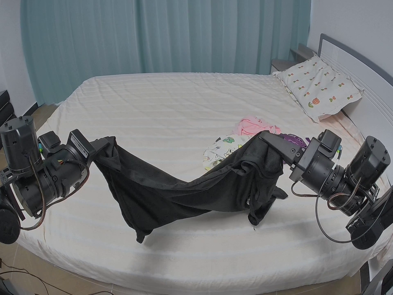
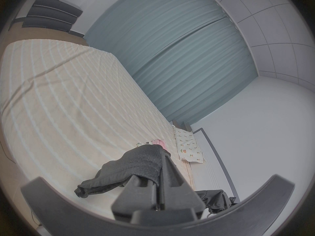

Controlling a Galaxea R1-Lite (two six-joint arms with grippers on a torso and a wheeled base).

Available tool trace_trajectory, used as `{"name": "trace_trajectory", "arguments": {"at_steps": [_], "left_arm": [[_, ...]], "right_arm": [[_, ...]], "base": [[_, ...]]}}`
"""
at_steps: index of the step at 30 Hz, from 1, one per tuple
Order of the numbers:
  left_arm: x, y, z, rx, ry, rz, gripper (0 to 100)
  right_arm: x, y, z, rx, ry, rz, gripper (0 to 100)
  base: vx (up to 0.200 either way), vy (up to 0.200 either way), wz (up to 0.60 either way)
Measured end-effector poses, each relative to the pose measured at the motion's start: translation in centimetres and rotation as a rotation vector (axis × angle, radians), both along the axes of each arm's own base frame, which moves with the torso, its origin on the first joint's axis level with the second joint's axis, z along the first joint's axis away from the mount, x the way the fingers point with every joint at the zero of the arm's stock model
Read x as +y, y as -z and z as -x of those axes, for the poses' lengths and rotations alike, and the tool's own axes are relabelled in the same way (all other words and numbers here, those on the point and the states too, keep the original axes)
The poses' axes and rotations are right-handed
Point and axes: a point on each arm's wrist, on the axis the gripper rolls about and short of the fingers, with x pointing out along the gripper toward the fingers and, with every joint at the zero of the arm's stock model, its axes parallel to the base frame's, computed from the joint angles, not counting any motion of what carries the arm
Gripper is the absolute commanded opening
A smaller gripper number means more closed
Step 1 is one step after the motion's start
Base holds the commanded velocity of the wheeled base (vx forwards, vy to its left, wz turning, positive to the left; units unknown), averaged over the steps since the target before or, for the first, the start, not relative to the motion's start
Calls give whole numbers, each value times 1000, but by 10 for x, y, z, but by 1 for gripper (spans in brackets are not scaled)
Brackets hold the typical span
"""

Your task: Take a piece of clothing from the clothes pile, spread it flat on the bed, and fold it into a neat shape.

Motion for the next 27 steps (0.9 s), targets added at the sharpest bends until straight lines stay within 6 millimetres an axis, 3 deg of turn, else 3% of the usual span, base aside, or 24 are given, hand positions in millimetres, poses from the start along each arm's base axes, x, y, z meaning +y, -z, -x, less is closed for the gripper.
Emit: {"name": "trace_trajectory", "arguments": {"at_steps": [20, 27], "left_arm": [[2, 0, -1, 4, -7, 0, 0], [2, 1, -2, 6, -9, -2, 0]], "right_arm": [[-2, 0, 1, 2, 2, -1, 0], [-2, -1, 1, -1, 4, -1, 0]], "base": [[0, 200, 0], [0, 0, 0]]}}
